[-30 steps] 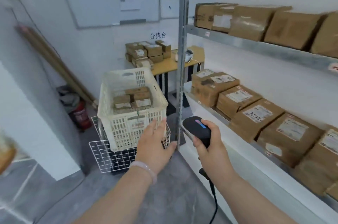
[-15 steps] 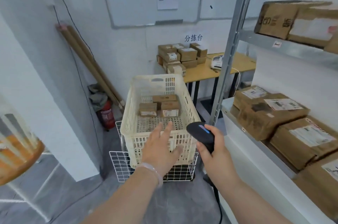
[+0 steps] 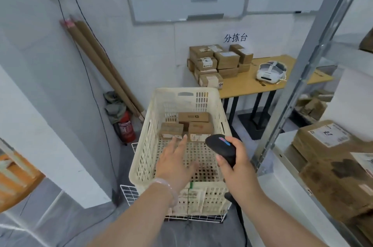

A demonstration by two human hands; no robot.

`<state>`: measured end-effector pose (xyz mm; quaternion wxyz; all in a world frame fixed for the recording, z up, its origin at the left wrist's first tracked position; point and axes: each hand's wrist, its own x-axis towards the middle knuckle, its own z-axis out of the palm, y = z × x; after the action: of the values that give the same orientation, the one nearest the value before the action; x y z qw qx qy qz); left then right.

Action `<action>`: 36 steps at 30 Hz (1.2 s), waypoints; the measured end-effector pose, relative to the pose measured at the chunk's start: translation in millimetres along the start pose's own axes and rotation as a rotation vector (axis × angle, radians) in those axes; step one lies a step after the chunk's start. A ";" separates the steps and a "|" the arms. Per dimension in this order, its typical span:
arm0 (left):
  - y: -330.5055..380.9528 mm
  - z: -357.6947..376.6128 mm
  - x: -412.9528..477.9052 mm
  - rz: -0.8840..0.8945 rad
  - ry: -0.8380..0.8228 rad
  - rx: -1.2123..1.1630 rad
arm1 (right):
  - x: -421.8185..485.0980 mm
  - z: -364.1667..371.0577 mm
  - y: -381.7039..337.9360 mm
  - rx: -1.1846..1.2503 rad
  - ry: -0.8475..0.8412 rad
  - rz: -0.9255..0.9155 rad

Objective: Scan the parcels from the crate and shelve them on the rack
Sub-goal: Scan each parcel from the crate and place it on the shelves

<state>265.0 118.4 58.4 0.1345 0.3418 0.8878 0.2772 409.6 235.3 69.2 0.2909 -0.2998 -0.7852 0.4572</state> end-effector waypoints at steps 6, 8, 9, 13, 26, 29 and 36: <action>-37.4 -9.5 77.2 -0.086 -0.063 -0.031 | 80.4 48.8 3.5 -0.004 -0.035 0.041; -53.6 -14.8 107.4 -0.091 -0.091 -0.007 | 110.3 70.4 1.6 0.003 -0.043 0.043; -61.9 -17.4 122.7 -0.090 -0.104 0.007 | 125.2 81.2 1.4 0.000 -0.048 0.050; -90.9 -21.2 181.6 -0.107 -0.178 0.009 | 180.1 119.0 7.0 -0.032 -0.041 0.116; -152.6 61.4 332.8 -0.353 -0.268 -0.018 | 306.6 211.8 109.7 -0.039 -0.071 0.331; -166.0 90.9 358.8 -0.457 -0.266 -0.072 | 323.7 237.7 150.5 -0.034 -0.096 0.396; -203.7 146.2 404.5 -0.597 -0.198 -0.026 | 355.0 281.9 226.3 -0.013 -0.152 0.470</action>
<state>-76.2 327.8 -199.0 0.3002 0.0899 0.9279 0.2021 18.8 434.6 -184.3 0.1146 -0.4410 -0.7164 0.5284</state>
